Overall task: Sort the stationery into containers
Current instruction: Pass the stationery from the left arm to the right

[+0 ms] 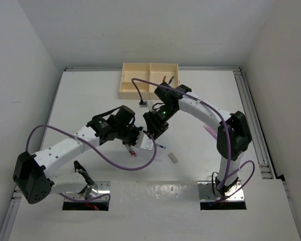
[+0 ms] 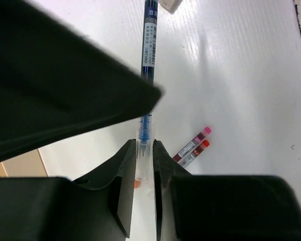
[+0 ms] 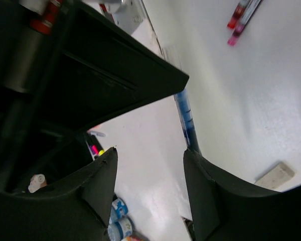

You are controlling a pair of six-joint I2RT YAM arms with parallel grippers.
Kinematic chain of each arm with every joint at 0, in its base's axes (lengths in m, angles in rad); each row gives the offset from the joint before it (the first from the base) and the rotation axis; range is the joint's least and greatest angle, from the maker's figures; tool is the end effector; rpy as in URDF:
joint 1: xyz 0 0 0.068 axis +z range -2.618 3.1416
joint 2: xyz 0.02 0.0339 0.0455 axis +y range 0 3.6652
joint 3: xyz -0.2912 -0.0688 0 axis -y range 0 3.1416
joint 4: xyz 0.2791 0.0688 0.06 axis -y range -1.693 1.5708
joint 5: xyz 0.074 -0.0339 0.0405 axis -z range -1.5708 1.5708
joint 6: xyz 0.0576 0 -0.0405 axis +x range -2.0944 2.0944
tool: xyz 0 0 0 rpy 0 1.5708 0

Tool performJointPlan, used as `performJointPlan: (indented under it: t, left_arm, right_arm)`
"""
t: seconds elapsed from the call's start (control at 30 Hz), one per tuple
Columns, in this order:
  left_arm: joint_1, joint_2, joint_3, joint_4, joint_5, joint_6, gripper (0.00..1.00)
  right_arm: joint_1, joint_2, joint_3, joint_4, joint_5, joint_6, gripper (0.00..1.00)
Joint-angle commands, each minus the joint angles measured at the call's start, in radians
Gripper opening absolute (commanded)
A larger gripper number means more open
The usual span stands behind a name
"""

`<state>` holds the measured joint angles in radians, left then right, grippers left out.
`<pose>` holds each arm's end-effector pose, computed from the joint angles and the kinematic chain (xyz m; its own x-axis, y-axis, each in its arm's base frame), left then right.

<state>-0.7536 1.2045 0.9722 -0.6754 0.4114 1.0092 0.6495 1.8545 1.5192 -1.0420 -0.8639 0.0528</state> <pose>0.1878 -0.2078 0.2796 0.3767 0.7103 -0.5946 0.9160 -0.1902 0.3532 0.2970 0.2806 0.2485 -0.8073 -0.5700 -0.1526 -0.4673 0.4595 0.7553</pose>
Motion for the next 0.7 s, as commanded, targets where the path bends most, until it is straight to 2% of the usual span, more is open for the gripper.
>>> performJointPlan:
  t: [0.0,0.3,0.43,0.53,0.63,0.67]
  left_arm:
    - [-0.016,-0.022,0.008,-0.013,0.041,0.014,0.11]
    - [-0.010,-0.019,0.039,0.000,0.043,0.008,0.11]
    - [0.017,-0.014,0.072,0.013,0.072,-0.017,0.10]
    - [0.034,-0.011,0.091,0.013,0.078,-0.034,0.10]
    - [0.034,-0.011,0.089,0.013,0.079,-0.032,0.10]
    - [0.034,-0.014,0.088,0.013,0.079,-0.034,0.11]
  right_arm:
    - [-0.013,-0.035,0.065,0.007,0.003,-0.008,0.55]
    - [-0.014,-0.041,-0.002,-0.006,0.034,-0.042,0.56]
    - [-0.001,-0.018,-0.005,-0.036,0.065,-0.126,0.55]
    - [0.002,-0.011,0.004,-0.039,0.060,-0.130,0.51]
    - [0.012,-0.009,0.010,-0.033,0.063,-0.134,0.41]
    - [0.010,-0.006,0.013,-0.035,0.062,-0.137,0.33]
